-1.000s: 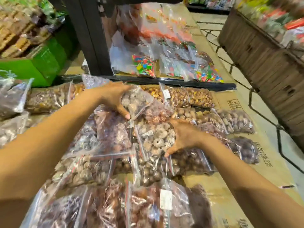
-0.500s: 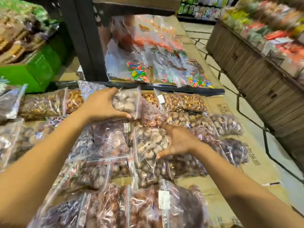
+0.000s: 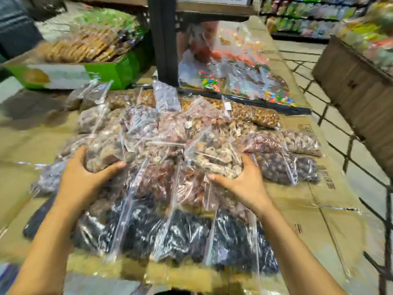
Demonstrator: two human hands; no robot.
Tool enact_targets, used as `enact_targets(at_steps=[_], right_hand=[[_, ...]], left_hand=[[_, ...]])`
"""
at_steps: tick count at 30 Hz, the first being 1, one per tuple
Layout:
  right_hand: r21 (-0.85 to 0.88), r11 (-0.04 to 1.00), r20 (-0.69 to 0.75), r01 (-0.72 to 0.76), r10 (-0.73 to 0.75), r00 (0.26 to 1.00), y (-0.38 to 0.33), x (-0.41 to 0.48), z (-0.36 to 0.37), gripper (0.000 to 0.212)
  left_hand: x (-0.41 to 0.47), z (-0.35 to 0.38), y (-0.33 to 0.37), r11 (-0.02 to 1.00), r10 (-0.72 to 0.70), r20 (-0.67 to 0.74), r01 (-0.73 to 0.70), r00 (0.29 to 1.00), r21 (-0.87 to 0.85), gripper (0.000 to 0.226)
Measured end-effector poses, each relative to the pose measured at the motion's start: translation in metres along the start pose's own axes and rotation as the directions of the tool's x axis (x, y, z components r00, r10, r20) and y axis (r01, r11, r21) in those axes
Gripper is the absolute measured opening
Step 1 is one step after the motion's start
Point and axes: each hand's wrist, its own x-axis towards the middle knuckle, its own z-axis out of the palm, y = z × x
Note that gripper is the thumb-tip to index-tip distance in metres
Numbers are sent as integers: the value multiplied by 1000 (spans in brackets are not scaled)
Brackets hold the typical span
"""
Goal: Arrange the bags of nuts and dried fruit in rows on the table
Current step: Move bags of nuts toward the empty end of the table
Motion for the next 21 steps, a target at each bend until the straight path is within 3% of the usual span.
enact_targets(at_steps=[4,6,8,11,12,18,21], right_hand=[[64,997,-34,37,-35,999,11,-44,-2,78],[107,994,-33,26,-22,999,16,-60,1,71],[159,987,-34,22,-17,999,20,-75,8,79],[139,990,-2,19,-19,1000,18,-95,20,117],[121,993,17,7,-9,1000,16,-100,22,122],[70,997,46,-17,14,999,3,-119,45,93],[62,998,-4,-21,21,1000,-11,-118,69,103]], left_hand=[[-58,-20,-15,995,-87,-78,83,993,-62,72],[-84,-22,-14,990,-124,-119,116,985,-75,64],[-109,-24,-16,991,-127,-124,120,984,-61,54],[-138,-25,-21,991,-130,-91,129,987,-15,49],[-145,-26,-22,991,-134,-80,134,988,-5,49],[-143,-44,-49,990,-137,-11,137,991,-17,51],[-122,-59,-63,994,-110,21,110,994,-20,56]])
